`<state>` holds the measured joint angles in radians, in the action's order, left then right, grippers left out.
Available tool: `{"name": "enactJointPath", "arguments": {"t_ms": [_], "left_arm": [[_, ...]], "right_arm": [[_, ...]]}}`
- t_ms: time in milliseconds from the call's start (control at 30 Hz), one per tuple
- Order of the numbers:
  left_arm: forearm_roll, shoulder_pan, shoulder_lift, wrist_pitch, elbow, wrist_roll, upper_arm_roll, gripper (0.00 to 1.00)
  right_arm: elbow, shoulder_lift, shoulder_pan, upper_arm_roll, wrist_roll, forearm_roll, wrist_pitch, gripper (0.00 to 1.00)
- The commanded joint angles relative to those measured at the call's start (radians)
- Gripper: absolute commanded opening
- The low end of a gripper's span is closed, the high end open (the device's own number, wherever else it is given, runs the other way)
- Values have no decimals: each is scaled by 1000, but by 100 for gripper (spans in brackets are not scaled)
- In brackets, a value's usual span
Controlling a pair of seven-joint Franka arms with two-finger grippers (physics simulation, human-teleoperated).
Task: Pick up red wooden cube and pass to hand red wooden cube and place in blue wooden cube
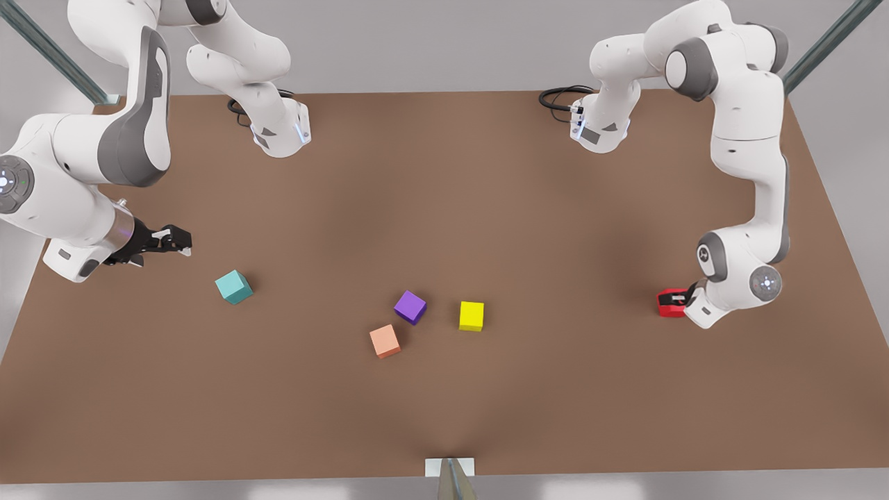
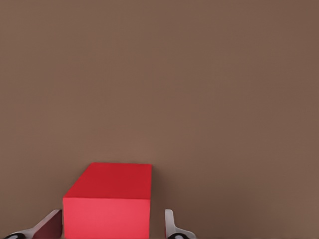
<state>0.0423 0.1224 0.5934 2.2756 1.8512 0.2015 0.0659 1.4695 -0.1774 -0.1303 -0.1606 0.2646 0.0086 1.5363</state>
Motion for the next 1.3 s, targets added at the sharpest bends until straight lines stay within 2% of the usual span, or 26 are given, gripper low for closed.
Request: {"name": "enactJointPath", "arguments": {"t_ms": [0,200,233,300,433,500,567,600,633,700,767,833,867,1000,1067,1267], "left_arm": [[1,0,11,65,-3,136,0,100],[4,3,40,116,-3,133,-1,100],[4,3,40,116,-3,133,-1,97],[4,2,40,114,-3,130,-1,65],[28,0,28,99,-4,27,-24,64],[137,11,28,-34,-62,-74,-74,64],[352,0,28,-387,-230,-85,-78,65],[447,6,29,-533,-319,-181,-149,64],[514,2,36,-607,-397,-313,-268,64],[611,-16,130,-503,-486,-470,-506,64],[637,-41,223,-363,-578,-476,-658,64],[711,-89,232,-229,-580,-470,-699,64],[728,-104,240,-188,-583,-467,-701,64],[734,-115,339,-171,-698,-314,-713,64],[835,-113,375,-172,-696,-248,-712,65],[881,-106,393,-169,-693,-94,-713,65]], "right_arm": [[0,1,0,-1,27,1,-1,100],[0,-1,-2,-1,27,1,-1,100],[0,-1,0,-1,27,1,-1,100],[0,1,0,-1,27,1,-1,100],[0,-1,0,-1,28,1,-4,100],[0,-2,-2,-1,28,1,-4,100],[-5,-39,-12,9,59,33,8,100],[-17,-77,0,6,273,175,7,100],[-31,-157,3,3,565,313,2,100],[-87,-309,5,4,947,565,-1,100],[-138,-399,-3,10,1217,771,-25,100],[-175,-501,-2,36,1521,953,-28,100],[-192,-516,-3,38,1622,979,-27,100],[-212,-570,-5,46,1937,1171,-13,100],[-216,-574,-11,75,1992,1231,-13,100],[-196,-597,-60,92,2145,1404,120,100]]}}
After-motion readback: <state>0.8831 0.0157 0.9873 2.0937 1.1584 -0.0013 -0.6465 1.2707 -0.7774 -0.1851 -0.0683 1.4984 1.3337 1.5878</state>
